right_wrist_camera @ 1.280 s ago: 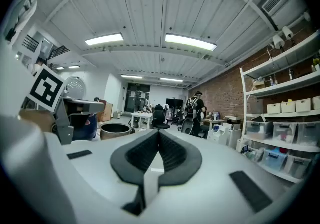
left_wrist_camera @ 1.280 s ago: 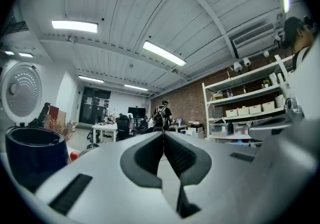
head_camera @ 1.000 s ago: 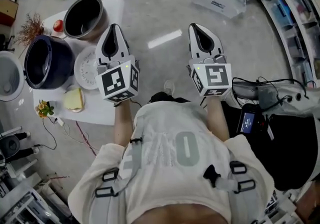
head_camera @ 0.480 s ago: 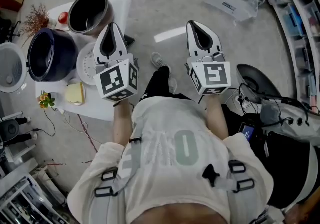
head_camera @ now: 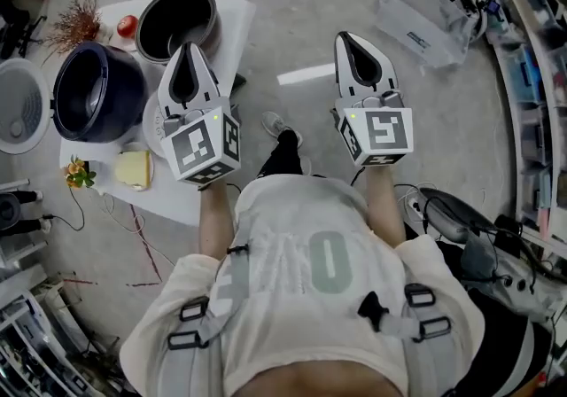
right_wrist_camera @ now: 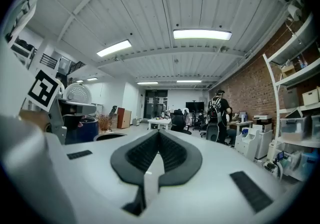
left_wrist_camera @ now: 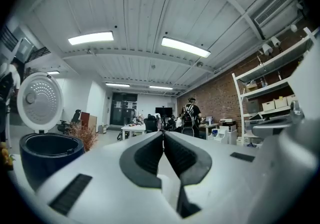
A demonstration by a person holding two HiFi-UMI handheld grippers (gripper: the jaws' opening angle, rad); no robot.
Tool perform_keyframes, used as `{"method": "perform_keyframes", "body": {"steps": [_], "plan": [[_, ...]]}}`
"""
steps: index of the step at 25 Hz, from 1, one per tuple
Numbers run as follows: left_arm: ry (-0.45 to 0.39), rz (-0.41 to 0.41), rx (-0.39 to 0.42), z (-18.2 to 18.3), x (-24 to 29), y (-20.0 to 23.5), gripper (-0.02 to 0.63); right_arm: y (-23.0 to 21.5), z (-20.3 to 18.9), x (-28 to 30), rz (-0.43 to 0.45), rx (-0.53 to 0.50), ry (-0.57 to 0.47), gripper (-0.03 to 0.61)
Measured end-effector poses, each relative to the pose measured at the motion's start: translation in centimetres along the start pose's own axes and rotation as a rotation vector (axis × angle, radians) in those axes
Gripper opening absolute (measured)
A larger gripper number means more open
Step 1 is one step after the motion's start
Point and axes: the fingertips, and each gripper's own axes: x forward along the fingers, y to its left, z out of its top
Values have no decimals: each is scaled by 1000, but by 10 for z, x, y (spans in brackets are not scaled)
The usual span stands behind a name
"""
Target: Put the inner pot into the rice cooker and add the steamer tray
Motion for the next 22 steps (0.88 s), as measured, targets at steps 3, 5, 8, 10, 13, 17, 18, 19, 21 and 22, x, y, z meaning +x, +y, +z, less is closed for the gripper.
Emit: {"method": "perform_keyframes", "body": {"steps": [3, 5, 8, 10, 13, 17, 18, 19, 21, 22], "plan": [[3, 72, -12, -1, 11, 27, 22, 6, 10, 32, 54, -10, -17, 6], [5, 121, -18, -1, 18, 45, 23, 11, 17, 55, 93, -15, -31, 6], [5, 196, -25, 2, 25, 70, 23, 19, 26, 89, 153, -23, -44, 6], [6, 249, -26, 3, 29, 88, 23, 26, 30, 114, 199, -26, -50, 6], [7, 339, -35, 1, 34, 117, 23, 44, 34, 157, 288, -27, -61, 6], [-25, 476, -37, 3, 39, 150, 23, 72, 41, 211, 428, -29, -86, 6], [-39, 501, -35, 5, 42, 157, 23, 79, 44, 223, 454, -30, -95, 6], [-50, 523, -33, 7, 44, 165, 23, 86, 46, 234, 477, -31, -101, 6], [-66, 557, -30, 10, 45, 177, 23, 102, 47, 251, 519, -34, -109, 6], [-71, 575, -24, 11, 44, 182, 23, 110, 48, 258, 540, -34, -113, 6]]}}
